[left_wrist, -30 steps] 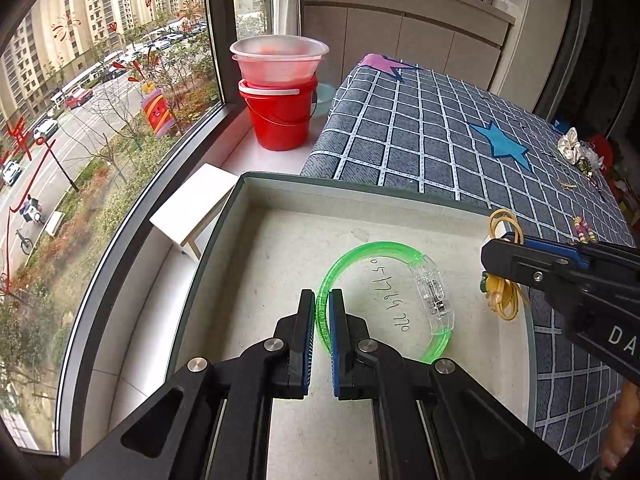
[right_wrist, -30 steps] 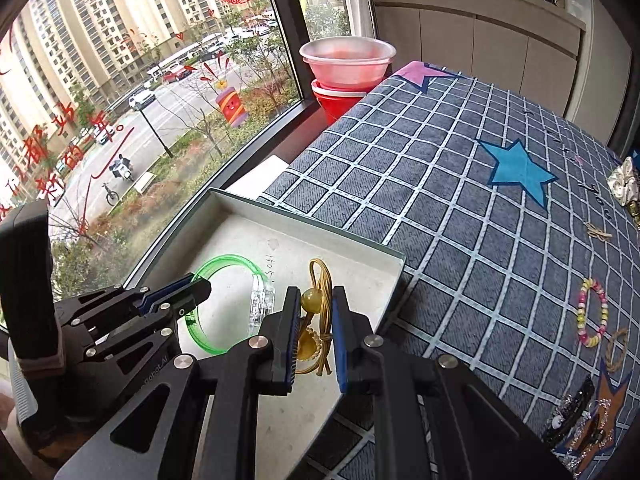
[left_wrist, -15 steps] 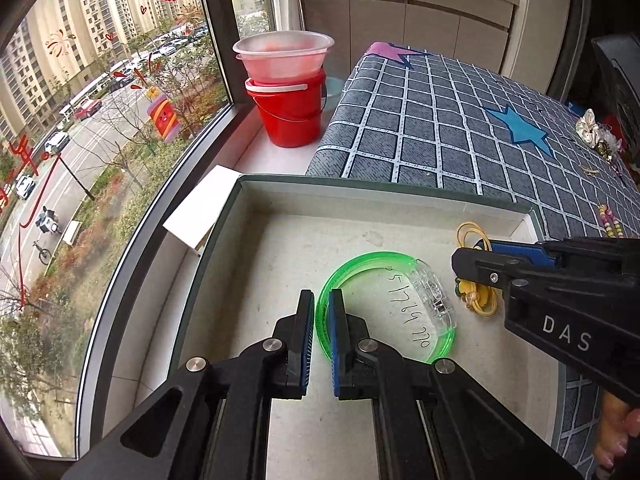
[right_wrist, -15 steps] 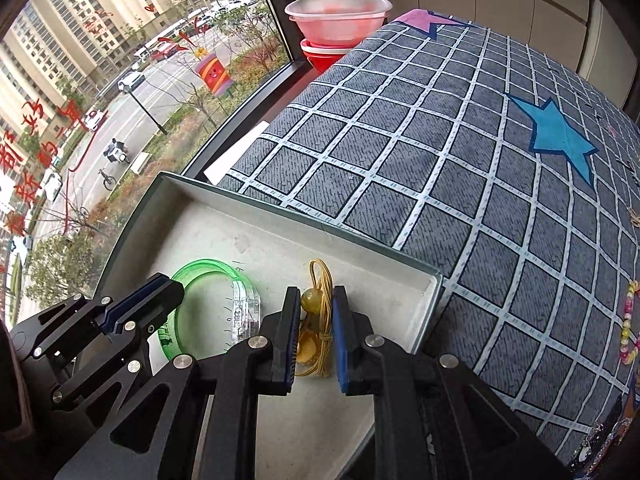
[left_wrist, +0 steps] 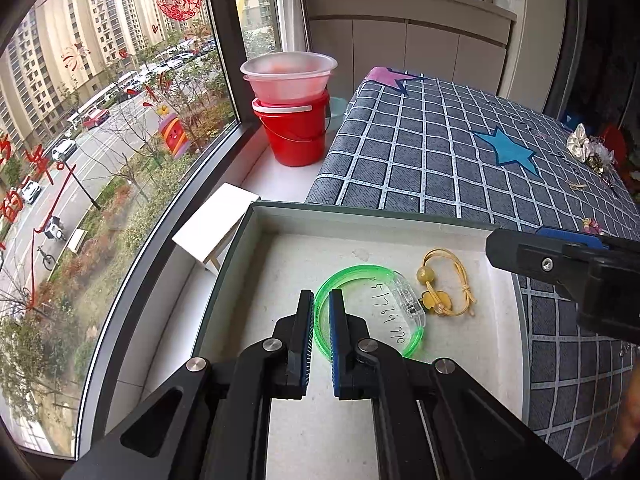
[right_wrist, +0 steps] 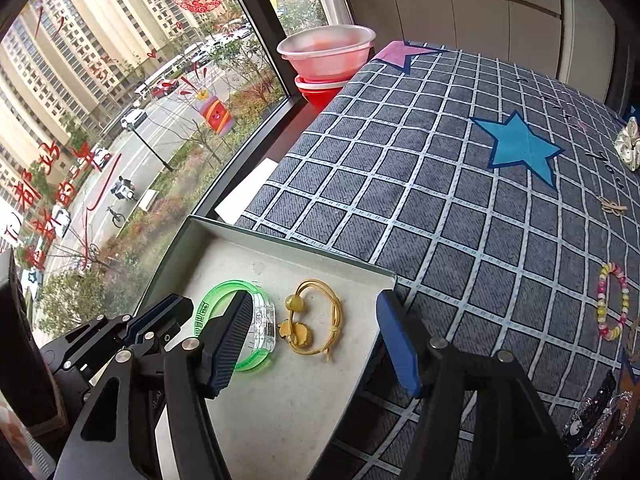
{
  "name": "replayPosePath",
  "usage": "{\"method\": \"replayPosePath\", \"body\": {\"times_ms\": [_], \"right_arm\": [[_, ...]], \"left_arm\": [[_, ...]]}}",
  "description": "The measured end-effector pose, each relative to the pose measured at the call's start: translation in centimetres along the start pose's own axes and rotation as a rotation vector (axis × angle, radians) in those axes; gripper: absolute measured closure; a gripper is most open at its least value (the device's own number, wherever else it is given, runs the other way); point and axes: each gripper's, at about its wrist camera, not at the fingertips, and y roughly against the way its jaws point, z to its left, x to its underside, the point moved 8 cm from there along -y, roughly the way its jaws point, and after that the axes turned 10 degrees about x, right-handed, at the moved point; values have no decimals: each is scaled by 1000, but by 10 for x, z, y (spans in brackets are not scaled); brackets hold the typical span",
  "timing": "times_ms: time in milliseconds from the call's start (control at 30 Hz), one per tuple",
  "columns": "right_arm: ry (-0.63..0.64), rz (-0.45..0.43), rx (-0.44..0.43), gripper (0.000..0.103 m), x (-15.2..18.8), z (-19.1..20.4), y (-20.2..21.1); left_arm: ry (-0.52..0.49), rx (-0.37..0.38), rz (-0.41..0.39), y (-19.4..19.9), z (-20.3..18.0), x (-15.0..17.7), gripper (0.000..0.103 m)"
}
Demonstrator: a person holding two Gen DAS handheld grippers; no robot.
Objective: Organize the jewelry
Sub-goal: 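Open the right tool to drop the yellow bracelet while the left tool releases the green bangle, then grasp the pink-and-yellow beaded bracelet with the left tool while the right tool grasps the star hair clip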
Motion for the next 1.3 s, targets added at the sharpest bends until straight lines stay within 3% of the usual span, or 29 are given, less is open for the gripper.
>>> {"method": "replayPosePath", "body": {"times_ms": [133,167,200,233,433,533,800,1000,1300], "right_arm": [[-38,-29,5,24,5,-18,19],[-48,-37,5,24,7,-23,24],[-58,-43,6,24,10,-28,30],[-68,-49,5,24,14,-33,35],[-153,-97,-12,22,37,-67,67],[-212,-119,-28,0,49,-88,82],[-378,-213,-12,0,90,-153,123],[-376,-164,124,0,126,-200,137],[-453,-94,264,0,184,-271,139]], "left_arm": [[4,17,-23,12,-6,0,89],[5,22,-25,15,-8,1,75],[8,28,-25,17,-10,1,13],[15,25,-23,20,-11,3,0],[-39,43,-76,33,-35,-3,0],[-67,62,-92,37,-52,-7,0],[-170,144,-82,43,-120,-5,0],[-215,227,-7,30,-169,9,0],[-263,240,52,17,-219,23,0]]}}
